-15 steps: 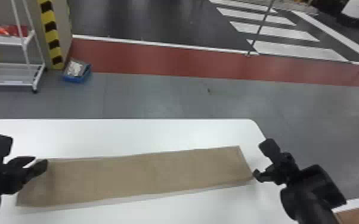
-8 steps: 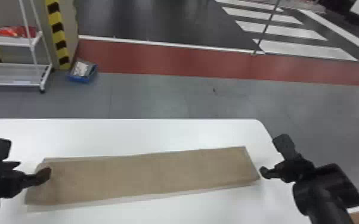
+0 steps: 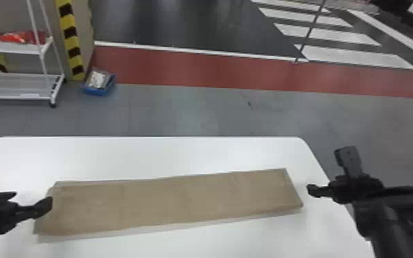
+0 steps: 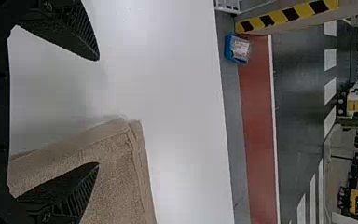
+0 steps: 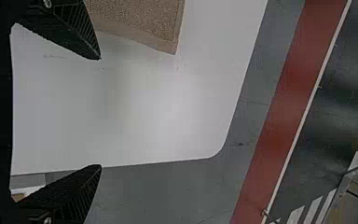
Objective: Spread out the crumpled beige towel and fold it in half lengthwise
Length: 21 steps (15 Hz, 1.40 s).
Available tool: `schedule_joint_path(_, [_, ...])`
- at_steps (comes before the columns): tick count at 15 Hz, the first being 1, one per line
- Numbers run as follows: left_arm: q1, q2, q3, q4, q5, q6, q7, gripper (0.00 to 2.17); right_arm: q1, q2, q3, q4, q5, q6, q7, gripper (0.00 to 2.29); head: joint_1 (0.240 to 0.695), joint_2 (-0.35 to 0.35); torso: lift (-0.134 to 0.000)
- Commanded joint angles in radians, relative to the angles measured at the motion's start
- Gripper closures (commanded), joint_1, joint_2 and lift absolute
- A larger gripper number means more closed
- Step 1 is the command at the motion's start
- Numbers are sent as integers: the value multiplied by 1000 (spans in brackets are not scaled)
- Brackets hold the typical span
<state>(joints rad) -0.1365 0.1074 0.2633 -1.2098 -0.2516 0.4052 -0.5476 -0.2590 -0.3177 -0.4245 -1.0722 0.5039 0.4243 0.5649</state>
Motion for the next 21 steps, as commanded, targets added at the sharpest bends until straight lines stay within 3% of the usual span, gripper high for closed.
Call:
schedule_joint_path(1, [9, 0, 2, -4, 0, 5, 0, 90, -3, -3, -5, 0, -16, 5, 4, 49, 695, -230, 0])
schedule_joint_path(21, [28, 3, 4, -53, 0, 36, 0, 90, -2, -1, 10, -2, -18, 2, 9, 60, 695, -219, 0])
